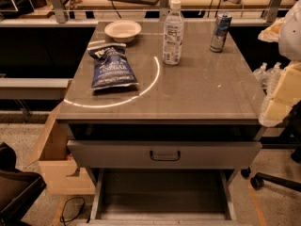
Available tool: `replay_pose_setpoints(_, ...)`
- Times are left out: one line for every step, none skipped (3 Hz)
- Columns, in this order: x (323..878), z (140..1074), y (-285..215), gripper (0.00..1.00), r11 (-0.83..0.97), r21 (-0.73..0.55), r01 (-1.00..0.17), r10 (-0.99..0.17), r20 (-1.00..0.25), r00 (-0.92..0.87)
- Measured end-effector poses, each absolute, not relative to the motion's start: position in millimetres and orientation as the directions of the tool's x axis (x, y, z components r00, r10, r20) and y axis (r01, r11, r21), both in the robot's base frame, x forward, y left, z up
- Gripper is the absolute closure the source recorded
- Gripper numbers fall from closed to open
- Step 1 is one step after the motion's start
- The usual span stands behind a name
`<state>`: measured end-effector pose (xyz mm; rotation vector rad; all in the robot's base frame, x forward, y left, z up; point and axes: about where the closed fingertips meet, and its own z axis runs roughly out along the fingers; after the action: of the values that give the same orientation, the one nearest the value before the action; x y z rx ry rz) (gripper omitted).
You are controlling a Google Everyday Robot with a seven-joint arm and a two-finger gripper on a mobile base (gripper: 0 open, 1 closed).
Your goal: Close middle drawer
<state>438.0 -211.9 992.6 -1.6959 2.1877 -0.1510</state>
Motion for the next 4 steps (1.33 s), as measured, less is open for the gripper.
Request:
replay_pose_setpoints(438.0, 992.7, -211.9, 0.0, 0.271, -0.304, -0.913, -0.953, -0.221, -0.209)
replay_pose_setpoints(430.1, 971.8, -215.6, 0.0, 0.254, -0.309, -0.917, -0.96, -0.195, -0.2)
replay_pose_setpoints(411.8, 918.4, -239.4, 0.0, 0.224, -0.331, -0.917, -0.973, -0.135, -0.189)
replay_pose_setpoints(377.7, 857.0, -268.6, 0.0, 0.231, -0.305, -0.924, -0.972, -0.122, -0.203)
